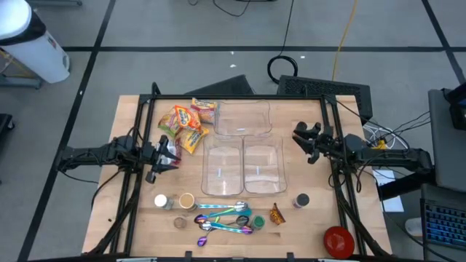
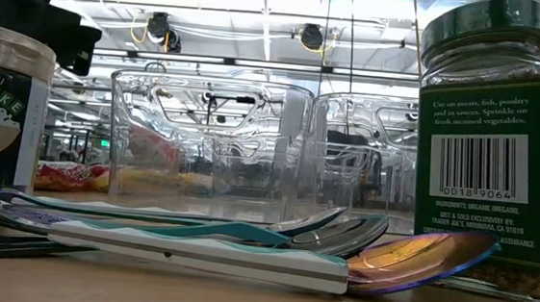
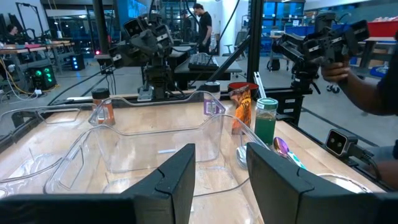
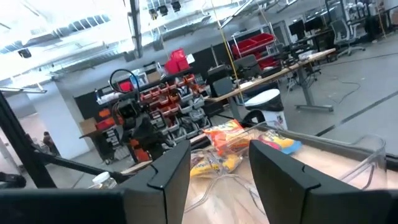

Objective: Pick & Place Food Item
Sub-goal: Put the orange seasoning bottle into the bottom right transparent bin

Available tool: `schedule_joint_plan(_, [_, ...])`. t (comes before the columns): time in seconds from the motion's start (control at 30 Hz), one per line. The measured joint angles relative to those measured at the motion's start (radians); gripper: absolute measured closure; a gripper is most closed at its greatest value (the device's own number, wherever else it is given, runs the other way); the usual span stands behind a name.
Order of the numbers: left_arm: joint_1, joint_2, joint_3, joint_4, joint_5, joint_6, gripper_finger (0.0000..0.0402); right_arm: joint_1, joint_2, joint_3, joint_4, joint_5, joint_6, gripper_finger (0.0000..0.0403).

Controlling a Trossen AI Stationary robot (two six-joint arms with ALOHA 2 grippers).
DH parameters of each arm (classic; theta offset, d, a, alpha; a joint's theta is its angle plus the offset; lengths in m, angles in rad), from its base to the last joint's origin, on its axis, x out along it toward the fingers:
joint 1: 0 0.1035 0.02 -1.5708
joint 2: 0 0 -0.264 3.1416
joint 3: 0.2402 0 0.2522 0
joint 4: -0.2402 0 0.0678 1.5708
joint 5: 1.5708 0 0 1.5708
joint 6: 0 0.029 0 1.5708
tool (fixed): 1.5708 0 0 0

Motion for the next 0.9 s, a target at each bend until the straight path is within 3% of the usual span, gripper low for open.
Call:
schedule_joint_plan(0.1, [0.000,0.000,0.000,0.000,0.000,0.000,0.0249,-0.002,0.004,0.000,0.006,0.053,-0.001,0.0247])
schedule_joint_plan(0.23, [0.000,0.000,0.000,0.000,0.000,0.000,0.0249,-0.002,0.031,0.000,0.105,0.091,0.145,0.0247])
schedule_joint_plan(0.4, [0.000,0.000,0.000,0.000,0.000,0.000,0.0249,0.038,0.109,0.000,0.306,-0.033,0.130,0.0241])
schedule_joint_plan(0.57, [0.000,0.000,0.000,0.000,0.000,0.000,0.0249,0.145,0.280,0.058,0.311,0.039,0.056,0.0192])
schedule_joint_plan(0.67, [0.000,0.000,0.000,0.000,0.000,0.000,0.0249,0.190,0.409,0.185,0.264,0.086,0.006,0.0149])
schedule_joint_plan(0.73, [0.000,0.000,0.000,-0.001,0.001,0.000,0.0249,0.202,0.477,0.313,0.108,0.091,-0.008,0.0120])
schedule_joint_plan(0.9, [0.000,0.000,0.000,0.000,0.000,0.000,0.0249,0.138,0.636,0.709,-0.685,0.219,0.100,0.0074])
